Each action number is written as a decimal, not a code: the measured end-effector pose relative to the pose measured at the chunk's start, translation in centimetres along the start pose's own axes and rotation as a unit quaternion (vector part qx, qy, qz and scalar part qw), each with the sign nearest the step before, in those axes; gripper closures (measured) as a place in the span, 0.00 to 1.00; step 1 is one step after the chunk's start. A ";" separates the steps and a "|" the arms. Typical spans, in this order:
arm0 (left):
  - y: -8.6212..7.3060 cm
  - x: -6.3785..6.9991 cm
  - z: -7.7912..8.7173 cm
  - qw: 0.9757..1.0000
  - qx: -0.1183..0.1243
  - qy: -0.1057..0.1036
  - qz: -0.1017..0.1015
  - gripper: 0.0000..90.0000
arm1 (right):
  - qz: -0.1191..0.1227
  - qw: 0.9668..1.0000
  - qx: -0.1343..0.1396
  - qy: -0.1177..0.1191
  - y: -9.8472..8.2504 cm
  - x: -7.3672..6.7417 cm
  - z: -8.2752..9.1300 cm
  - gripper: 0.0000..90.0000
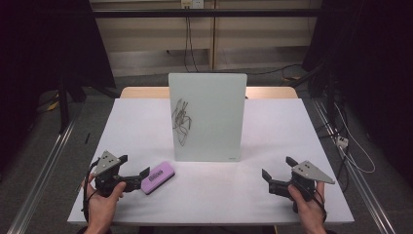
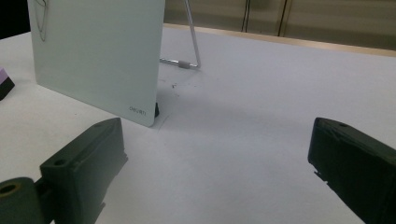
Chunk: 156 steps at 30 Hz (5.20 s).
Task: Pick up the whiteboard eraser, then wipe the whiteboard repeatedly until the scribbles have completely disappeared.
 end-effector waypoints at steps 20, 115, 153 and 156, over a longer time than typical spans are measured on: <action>1.4 -1.2 -0.4 0.998 -0.034 -0.051 -0.015 0.08 | 0.001 1.000 -0.004 0.001 0.0 0.0 -0.4 0.04; 0.4 2.9 -5.0 0.956 -0.207 -0.171 -0.116 0.46 | 0.015 1.000 -0.021 0.015 -0.2 -0.8 -0.8 0.04; 2.4 1.6 -1.4 0.989 -0.006 -0.114 -0.090 0.46 | 0.007 1.000 -0.026 0.015 -0.1 -0.8 -1.3 0.04; 2.8 1.8 -1.4 0.989 -0.001 -0.106 -0.100 0.46 | 0.009 0.999 -0.028 0.016 -0.1 -0.9 -1.5 0.04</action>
Point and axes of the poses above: each handheld gripper's, and its own axes: z roughly backward along the jaws, y roughly out of its top, x roughly to its right, the point moved 4 cm from there along -z, roughly forward along the jaws, and after that the axes turned 14 degrees about -z, right-handed, at the moved point
